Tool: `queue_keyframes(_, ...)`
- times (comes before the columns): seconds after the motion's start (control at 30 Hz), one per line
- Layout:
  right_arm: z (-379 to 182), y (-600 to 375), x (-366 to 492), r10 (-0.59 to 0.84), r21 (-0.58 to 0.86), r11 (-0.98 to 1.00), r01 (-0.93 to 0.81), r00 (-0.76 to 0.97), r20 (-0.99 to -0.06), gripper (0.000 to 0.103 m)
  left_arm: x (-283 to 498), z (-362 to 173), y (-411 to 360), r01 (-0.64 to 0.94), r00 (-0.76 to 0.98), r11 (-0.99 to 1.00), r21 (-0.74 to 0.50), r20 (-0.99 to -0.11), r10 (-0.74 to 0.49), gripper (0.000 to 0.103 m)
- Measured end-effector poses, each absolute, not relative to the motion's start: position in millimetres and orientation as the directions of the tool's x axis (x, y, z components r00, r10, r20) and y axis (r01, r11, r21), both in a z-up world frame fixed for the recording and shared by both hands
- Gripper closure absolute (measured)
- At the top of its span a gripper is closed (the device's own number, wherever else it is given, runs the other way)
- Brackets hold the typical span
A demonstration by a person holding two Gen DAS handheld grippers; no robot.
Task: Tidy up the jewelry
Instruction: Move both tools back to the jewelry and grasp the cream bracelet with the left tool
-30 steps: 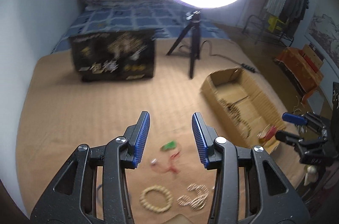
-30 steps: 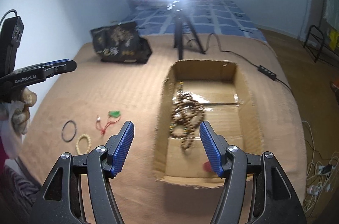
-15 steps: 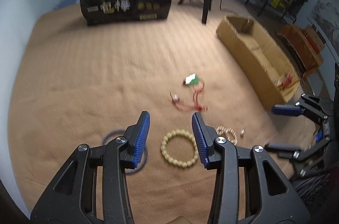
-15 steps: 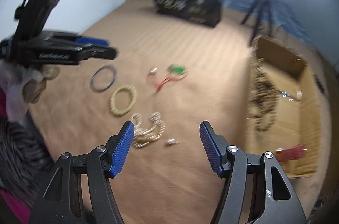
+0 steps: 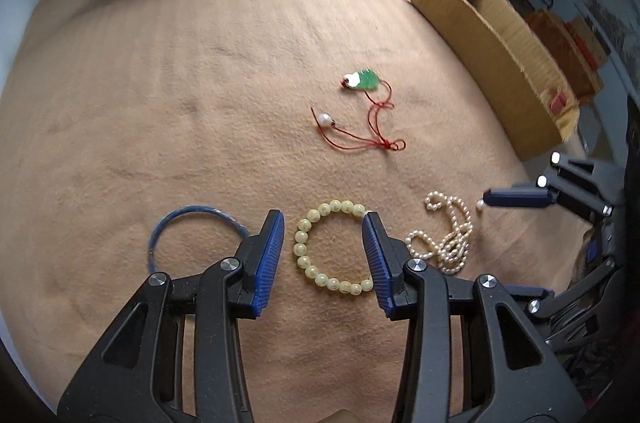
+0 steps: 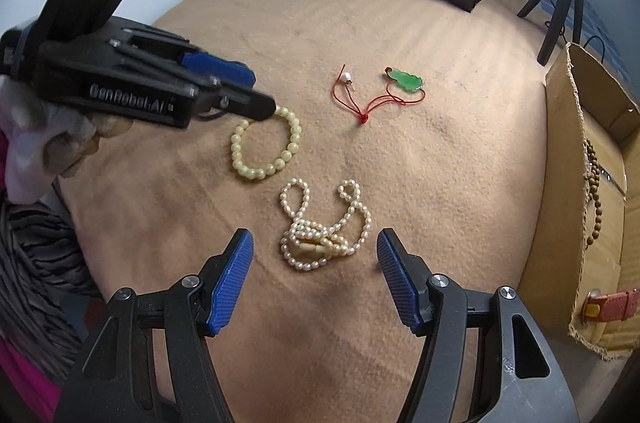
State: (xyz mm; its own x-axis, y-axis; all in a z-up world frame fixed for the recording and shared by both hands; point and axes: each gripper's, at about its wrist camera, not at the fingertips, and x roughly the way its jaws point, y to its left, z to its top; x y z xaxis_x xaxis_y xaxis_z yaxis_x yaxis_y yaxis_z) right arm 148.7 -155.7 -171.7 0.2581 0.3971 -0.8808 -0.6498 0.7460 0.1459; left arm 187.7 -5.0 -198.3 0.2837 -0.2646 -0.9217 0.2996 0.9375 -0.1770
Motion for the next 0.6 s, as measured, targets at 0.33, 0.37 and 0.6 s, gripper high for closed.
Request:
queue_keyframes(0.33, -181.2, -146.7, 157.9, 0.378, 0.12, 0.734, -0.669, 0.254, -0.89, 0.039, 186.4, -217.3, -22.7, 0.395, 0.297, 0.918, -0.032, -0.941, -0.16, 0.066)
queue_keyframes(0.37, -181.5, -146.0, 158.8, 0.377, 0.118, 0.733, -0.67, 0.256, -0.89, 0.039, 187.5, -219.9, -24.2, 0.401, 0.299, 0.916, -0.021, -0.942, -0.153, 0.066)
queue_keyframes(0.6, -187.5, -137.4, 163.0, 0.367, 0.108, 0.715, -0.69, 0.24, -0.899, 0.039, 192.4, -225.3, -26.7, 0.399, 0.318, 0.917, -0.013, -0.936, -0.152, 0.071)
